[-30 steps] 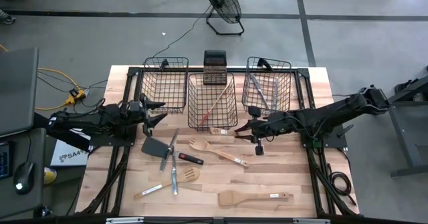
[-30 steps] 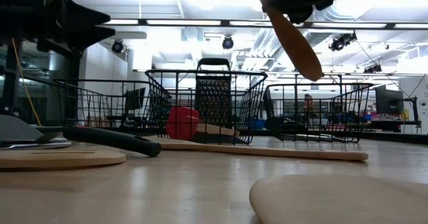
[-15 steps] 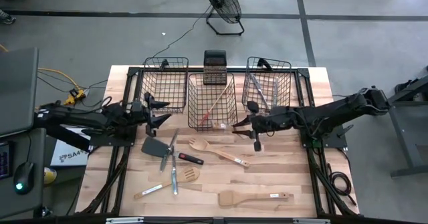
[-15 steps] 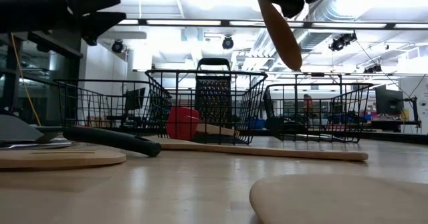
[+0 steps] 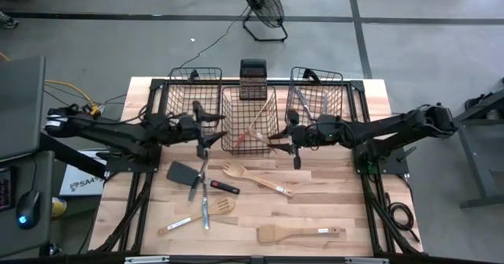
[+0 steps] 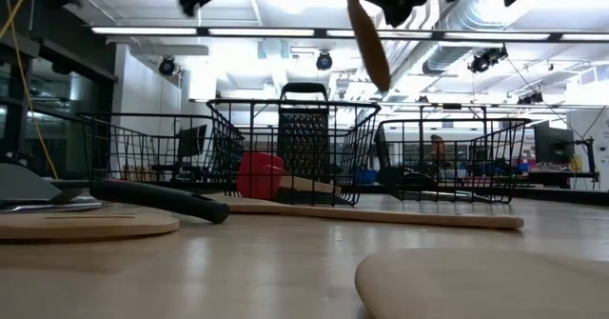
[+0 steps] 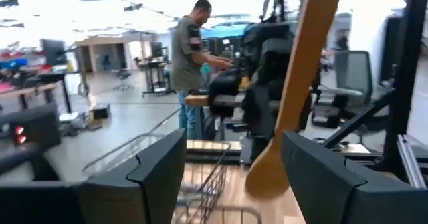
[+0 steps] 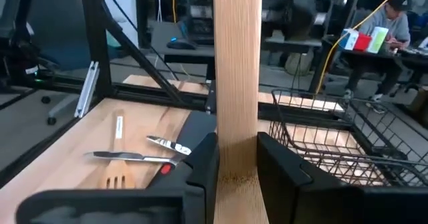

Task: Pick & Place Kitchen Items
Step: Put the light brown wooden serving spoon into the left wire basket

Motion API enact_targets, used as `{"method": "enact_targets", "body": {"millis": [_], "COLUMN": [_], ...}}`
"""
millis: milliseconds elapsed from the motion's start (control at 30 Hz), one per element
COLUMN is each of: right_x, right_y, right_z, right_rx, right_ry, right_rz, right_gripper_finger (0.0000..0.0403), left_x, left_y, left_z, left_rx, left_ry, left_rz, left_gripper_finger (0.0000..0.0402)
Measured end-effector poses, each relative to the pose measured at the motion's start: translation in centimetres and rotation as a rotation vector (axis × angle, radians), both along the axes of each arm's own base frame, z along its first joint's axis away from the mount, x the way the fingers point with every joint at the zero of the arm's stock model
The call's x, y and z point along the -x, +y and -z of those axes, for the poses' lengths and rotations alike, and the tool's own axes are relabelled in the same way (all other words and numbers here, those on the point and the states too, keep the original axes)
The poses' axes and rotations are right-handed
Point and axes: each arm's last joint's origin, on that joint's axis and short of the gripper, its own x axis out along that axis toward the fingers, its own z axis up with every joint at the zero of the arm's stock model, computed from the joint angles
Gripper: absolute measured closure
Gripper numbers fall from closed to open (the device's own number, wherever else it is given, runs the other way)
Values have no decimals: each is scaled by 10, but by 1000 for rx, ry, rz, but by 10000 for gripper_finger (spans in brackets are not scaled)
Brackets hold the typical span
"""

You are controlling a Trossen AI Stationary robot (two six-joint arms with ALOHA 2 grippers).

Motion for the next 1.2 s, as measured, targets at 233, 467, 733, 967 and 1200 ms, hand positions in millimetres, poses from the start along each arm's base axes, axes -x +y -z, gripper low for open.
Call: {"method": "enact_targets", "body": {"millis": [233, 467, 733, 967, 1200], "right_x": [-9, -12, -16, -16, -16], "right_y": [-10, -16, -16, -16, -16], "right_z": [1, 1, 6, 6, 6], "right_rx": [8, 22, 28, 29, 32], "right_ry": [-73, -110, -105, -102, -102], "right_rz": [-11, -35, -36, -33, -31], "right_gripper_finger": [329, 329, 329, 331, 331], "left_x": [-39, -71, -101, -105, -105], "left_y": [-5, -7, -10, -11, -11], "left_z": [-30, -44, -49, -51, -50], "left_rx": [-33, -33, -22, 5, -5], "left_ry": [-20, -23, -17, -22, -11], "left_rz": [102, 129, 180, 204, 195], "left_gripper_finger": [165, 165, 165, 181, 298]}}
